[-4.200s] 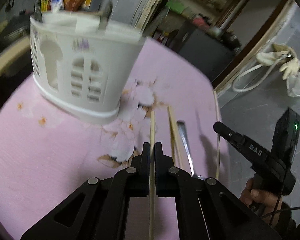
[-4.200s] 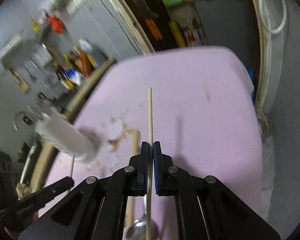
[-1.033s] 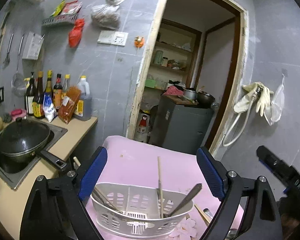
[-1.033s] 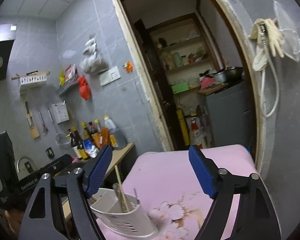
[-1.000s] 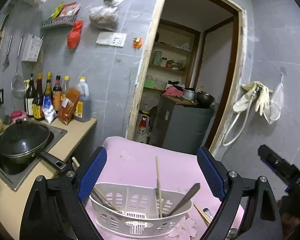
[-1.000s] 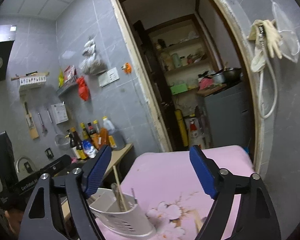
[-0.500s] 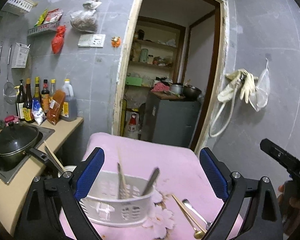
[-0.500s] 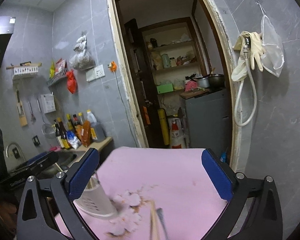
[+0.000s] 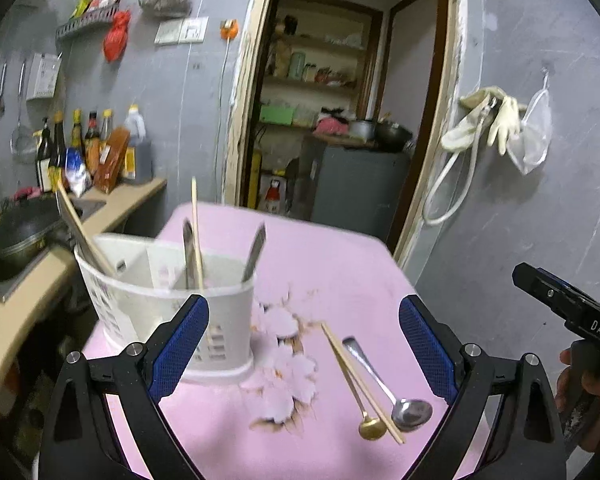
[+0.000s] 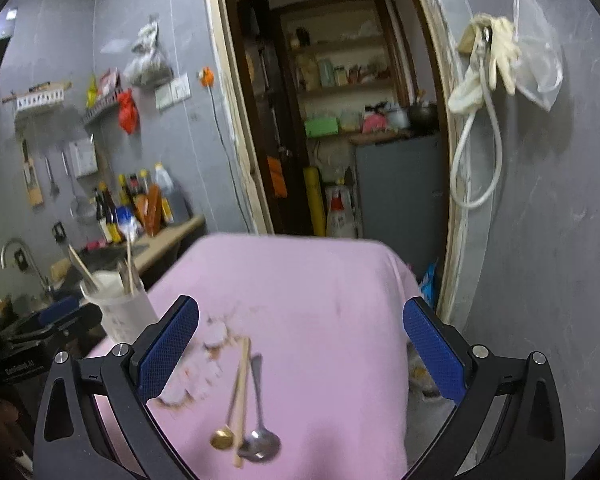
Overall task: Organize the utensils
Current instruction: 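Withdraw both tools and move them toward the gold spoon and silver spoon, then close the left tool on the gold spoon handle while the right tool grasps the silver spoon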
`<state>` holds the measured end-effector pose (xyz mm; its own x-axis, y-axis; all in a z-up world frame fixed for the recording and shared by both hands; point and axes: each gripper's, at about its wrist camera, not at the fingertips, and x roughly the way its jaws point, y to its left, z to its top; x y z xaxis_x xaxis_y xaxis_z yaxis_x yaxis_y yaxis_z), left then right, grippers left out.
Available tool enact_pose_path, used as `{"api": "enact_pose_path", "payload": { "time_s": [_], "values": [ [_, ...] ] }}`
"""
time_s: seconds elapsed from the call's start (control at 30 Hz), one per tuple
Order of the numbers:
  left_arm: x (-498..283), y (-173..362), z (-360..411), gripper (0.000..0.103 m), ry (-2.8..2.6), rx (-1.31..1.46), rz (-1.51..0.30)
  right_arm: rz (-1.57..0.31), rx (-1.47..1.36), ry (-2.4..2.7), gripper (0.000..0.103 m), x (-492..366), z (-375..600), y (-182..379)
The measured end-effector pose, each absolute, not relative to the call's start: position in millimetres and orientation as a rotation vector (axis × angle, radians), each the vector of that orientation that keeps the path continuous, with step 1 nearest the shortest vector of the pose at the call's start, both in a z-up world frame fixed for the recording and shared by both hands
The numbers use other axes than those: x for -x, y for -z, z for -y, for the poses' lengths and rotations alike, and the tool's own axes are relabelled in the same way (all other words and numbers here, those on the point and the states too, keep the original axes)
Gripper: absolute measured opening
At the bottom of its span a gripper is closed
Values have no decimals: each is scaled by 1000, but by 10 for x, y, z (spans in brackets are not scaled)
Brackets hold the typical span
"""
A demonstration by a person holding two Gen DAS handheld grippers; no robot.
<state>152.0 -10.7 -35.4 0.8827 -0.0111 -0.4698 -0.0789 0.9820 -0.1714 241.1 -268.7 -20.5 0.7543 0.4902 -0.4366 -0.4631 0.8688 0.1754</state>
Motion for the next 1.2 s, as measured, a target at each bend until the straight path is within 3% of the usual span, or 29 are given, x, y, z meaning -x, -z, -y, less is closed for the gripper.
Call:
{"api": "enact_pose_path", "payload": {
  "time_s": [0.13, 0.37, 0.67, 0.73, 1.13, 1.2],
  "values": [
    [-1599, 603, 176, 93, -40, 228, -562, -560, -21, -536, 101, -2526, 2705, 439],
    [-1764, 954, 223, 92, -33, 270, -680, -697, 29, -600, 74, -2692, 2591, 828],
    [-1987, 1346, 126, 62, -39, 322, -837, -829, 172, -712, 52, -2744, 2255, 1224],
    [-2006, 1379, 103, 58, -53, 322, -855, -856, 210, -727, 49, -2738, 2172, 1296],
    [-2011, 1398, 62, 57, -69, 352, -887, -836, 457, -705, 45, -2585, 1800, 1442],
    [-2048, 1405, 102, 51, -46, 348, -898, -835, 451, -697, 41, -2598, 1828, 1439]
  ]
}}
